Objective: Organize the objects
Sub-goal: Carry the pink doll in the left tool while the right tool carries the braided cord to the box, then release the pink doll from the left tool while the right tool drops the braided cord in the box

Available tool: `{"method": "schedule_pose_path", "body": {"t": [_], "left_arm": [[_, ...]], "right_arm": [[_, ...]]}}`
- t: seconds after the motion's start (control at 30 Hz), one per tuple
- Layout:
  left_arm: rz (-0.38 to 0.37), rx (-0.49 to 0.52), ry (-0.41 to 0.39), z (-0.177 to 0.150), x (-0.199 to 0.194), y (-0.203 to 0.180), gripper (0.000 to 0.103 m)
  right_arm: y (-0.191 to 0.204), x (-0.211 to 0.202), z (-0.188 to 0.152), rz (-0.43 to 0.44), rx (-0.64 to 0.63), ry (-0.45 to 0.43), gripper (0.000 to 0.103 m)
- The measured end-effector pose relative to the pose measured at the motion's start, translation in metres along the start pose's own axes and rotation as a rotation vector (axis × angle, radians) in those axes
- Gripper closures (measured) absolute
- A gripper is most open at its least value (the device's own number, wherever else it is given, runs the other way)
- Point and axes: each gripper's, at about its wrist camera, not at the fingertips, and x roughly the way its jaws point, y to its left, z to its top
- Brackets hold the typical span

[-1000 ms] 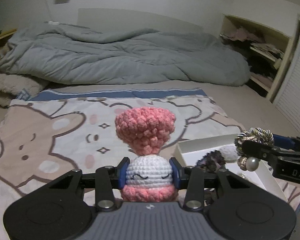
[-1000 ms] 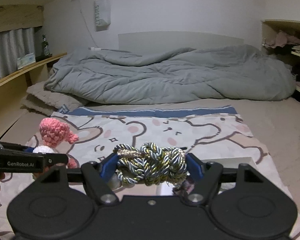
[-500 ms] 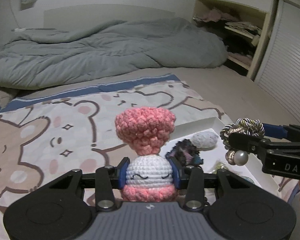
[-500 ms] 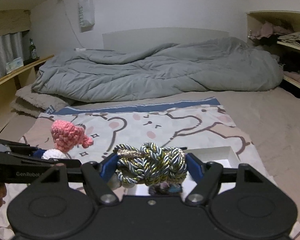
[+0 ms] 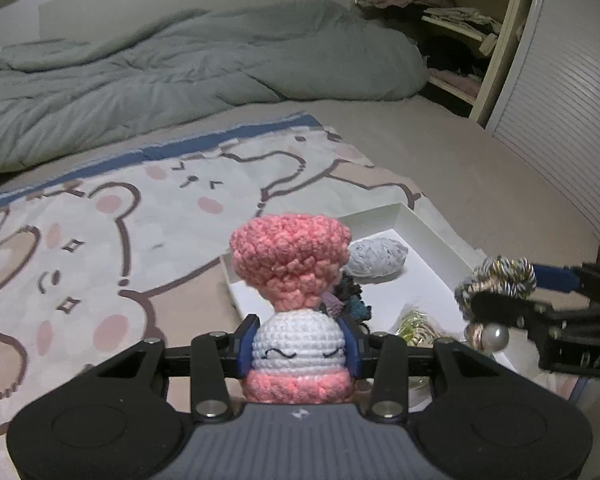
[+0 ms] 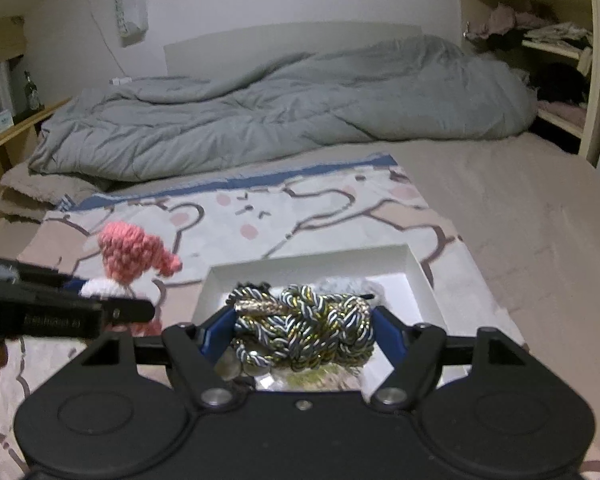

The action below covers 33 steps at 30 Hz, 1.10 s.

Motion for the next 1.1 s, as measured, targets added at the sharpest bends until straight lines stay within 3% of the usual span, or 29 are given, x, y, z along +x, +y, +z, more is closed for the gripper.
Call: {"method": "schedule_pose_path", "body": {"t": [0.33,0.57,0.67,0.8,1.0,1.07,1.1], "left_arm": [[-0.1,0.044,0.11,0.001,0.044,-0.028,0.059],[-0.175,0.071,0.215,-0.017,0.056,-0.047,0.059],[-0.198,0.117,0.25,-0.026,0.058,-0.056,0.059],[-0.252,0.217,0.263,-0.032,0.057,-0.074,0.059],[-0.34,0.322,0.287,-0.042,0.062,-0.102,0.059],[-0.357,0.327,0.294,-0.045,0.064,-0.108,0.057],[-0.354,0.326,0.288,-0.046,0.065,-0.11,0.047]], "right_arm": [[-0.036,0.03,-0.014,-0.085,0.047,0.088,0.028],[-0.05,0.056,-0.01,-0.1,0.092,0.085,0.028],[-0.049,0.066,-0.006,-0.09,0.102,0.086,0.025],[-0.049,0.064,-0.002,-0.125,0.122,0.057,0.013],[-0.056,0.051,0.0,-0.121,0.153,0.037,0.013],[-0.057,0.047,-0.001,-0.123,0.159,0.034,0.013],[-0.058,0.045,-0.001,-0.121,0.162,0.034,0.013]]}}
